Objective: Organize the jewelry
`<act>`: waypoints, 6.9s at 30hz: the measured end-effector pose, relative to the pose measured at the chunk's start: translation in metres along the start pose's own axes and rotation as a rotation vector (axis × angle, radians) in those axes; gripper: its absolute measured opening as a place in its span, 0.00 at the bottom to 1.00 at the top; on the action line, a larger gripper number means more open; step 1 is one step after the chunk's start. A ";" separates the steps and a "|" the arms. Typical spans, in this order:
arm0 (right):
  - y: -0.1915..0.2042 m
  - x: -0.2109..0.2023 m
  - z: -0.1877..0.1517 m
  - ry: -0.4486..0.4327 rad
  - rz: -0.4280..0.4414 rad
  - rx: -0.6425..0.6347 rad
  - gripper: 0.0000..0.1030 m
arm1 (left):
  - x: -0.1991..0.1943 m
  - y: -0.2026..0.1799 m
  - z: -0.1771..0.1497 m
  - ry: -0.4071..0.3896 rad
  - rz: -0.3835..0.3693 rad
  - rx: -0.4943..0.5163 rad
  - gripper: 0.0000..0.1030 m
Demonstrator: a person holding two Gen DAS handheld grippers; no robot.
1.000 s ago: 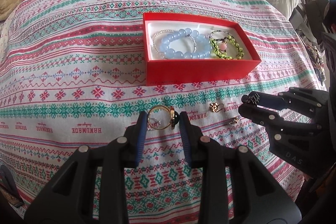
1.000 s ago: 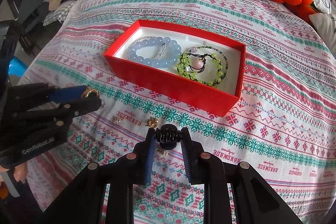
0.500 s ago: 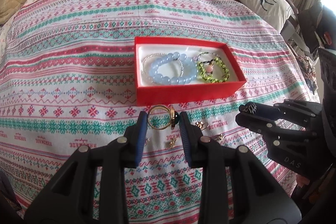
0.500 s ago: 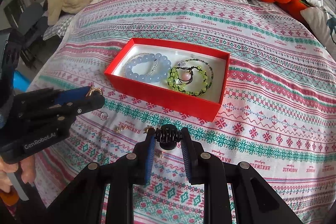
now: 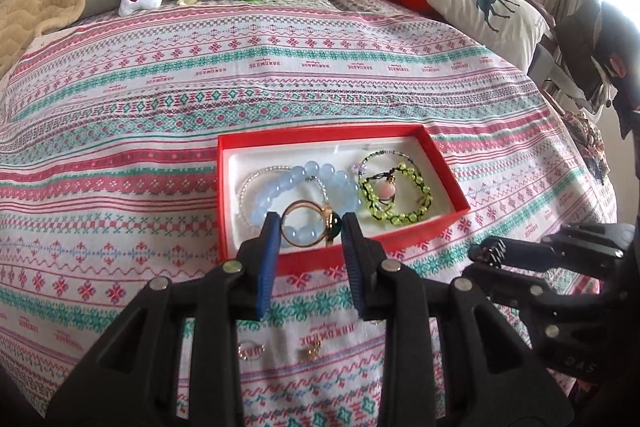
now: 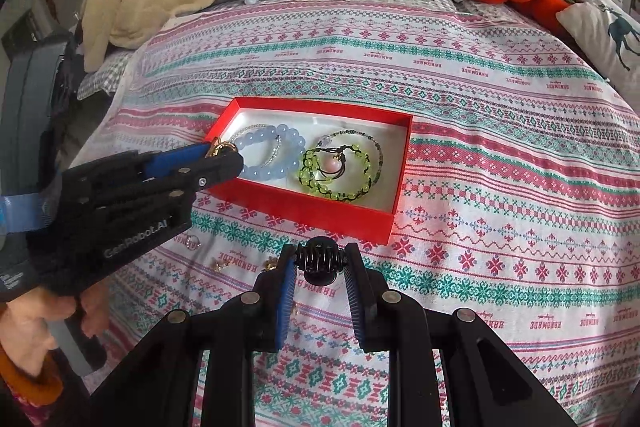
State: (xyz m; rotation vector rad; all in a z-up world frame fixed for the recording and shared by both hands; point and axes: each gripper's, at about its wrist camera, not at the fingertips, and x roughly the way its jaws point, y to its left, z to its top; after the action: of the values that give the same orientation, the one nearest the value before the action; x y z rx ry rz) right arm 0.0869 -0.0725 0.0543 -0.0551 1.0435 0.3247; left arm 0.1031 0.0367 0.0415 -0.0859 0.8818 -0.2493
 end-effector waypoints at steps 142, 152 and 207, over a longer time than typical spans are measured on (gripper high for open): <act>0.053 0.078 -0.024 0.028 0.031 -0.231 0.26 | -0.002 0.059 -0.074 0.254 -0.018 -0.029 0.41; 0.059 0.078 -0.025 0.018 0.041 -0.270 0.14 | 0.007 0.050 -0.069 0.246 0.019 0.003 0.43; 0.020 0.020 -0.021 -0.021 0.022 -0.114 0.14 | -0.005 0.043 -0.076 0.234 0.050 0.041 0.55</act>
State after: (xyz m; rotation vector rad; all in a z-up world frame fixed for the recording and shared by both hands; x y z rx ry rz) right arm 0.0726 -0.0532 0.0289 -0.1424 1.0053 0.4034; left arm 0.0491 0.0814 -0.0103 0.0044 1.1098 -0.2333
